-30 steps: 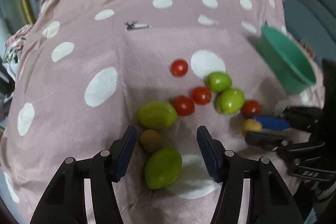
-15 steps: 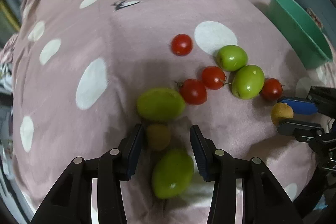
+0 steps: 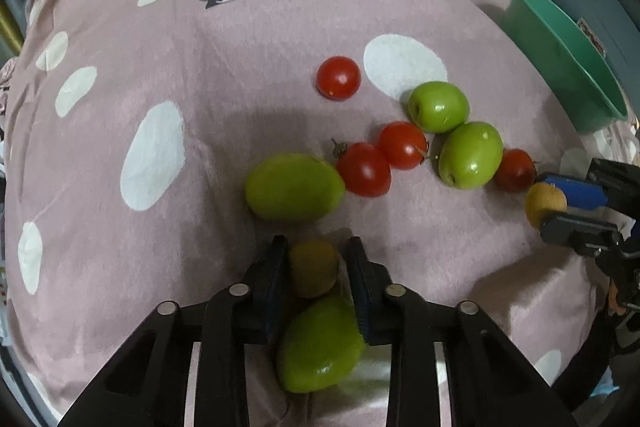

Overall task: Organize fruits
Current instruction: 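Grasp a small yellow fruit with the right tool while the left tool grasps another, then carry both yellow fruits into the green bowl and release them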

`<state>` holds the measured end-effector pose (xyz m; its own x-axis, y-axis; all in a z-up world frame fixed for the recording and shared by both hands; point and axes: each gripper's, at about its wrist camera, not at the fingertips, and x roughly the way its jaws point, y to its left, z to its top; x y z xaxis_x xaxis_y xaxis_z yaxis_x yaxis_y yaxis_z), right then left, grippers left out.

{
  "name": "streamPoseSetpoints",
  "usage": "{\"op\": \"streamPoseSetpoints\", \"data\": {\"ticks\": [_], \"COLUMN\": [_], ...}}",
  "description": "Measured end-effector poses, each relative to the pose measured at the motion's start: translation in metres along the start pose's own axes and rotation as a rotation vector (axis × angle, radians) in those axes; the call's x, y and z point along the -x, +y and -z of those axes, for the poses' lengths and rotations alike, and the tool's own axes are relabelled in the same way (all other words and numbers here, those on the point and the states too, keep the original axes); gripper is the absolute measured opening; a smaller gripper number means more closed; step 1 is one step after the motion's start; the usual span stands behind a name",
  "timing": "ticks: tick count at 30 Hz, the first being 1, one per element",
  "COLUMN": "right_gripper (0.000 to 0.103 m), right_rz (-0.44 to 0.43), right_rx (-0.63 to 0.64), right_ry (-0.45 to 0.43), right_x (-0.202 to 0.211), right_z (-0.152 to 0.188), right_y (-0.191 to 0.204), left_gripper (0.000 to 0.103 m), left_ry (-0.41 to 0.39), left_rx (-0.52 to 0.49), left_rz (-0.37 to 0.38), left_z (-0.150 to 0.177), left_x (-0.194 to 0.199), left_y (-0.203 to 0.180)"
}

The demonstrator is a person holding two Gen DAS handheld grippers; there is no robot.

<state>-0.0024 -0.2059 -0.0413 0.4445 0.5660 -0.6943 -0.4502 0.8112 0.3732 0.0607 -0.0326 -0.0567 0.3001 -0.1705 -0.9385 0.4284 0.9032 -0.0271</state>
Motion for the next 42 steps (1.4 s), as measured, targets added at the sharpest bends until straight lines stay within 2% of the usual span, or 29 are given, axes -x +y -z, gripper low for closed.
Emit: {"op": "streamPoseSetpoints", "data": {"ticks": [5,9,15,19,29,34,42], "right_gripper": [0.028,0.028,0.028,0.028,0.028,0.028,0.028], "right_rz": [-0.006,-0.006,-0.003,0.004,0.059,0.099,0.173], "right_rx": [-0.01,-0.005,0.013,0.023,0.007,-0.029,-0.091], "right_ry": [-0.02,-0.035,-0.072,-0.109,-0.23,-0.29,-0.357], "right_x": [0.002,0.005,0.017,0.03,0.074,0.097,0.131], "right_z": [0.002,0.004,0.001,-0.003,-0.008,-0.008,-0.007], "right_y": [-0.003,-0.001,0.002,0.002,-0.01,-0.025,-0.051], "left_gripper": [0.025,0.025,0.025,0.025,0.025,0.025,0.025], "left_ry": [-0.067,-0.163,-0.27,-0.302,-0.37,-0.392,-0.44], "left_rx": [0.05,0.103,0.13,0.113,0.079,0.054,-0.05], "left_rz": [0.033,0.066,0.069,0.035,0.013,0.026,0.071], "left_z": [0.008,0.017,0.023,0.02,0.009,-0.004,-0.039], "left_x": [0.007,0.025,0.049,0.056,0.077,0.081,0.086], "left_y": [-0.003,-0.01,-0.037,-0.056,-0.091,-0.108,-0.152]}}
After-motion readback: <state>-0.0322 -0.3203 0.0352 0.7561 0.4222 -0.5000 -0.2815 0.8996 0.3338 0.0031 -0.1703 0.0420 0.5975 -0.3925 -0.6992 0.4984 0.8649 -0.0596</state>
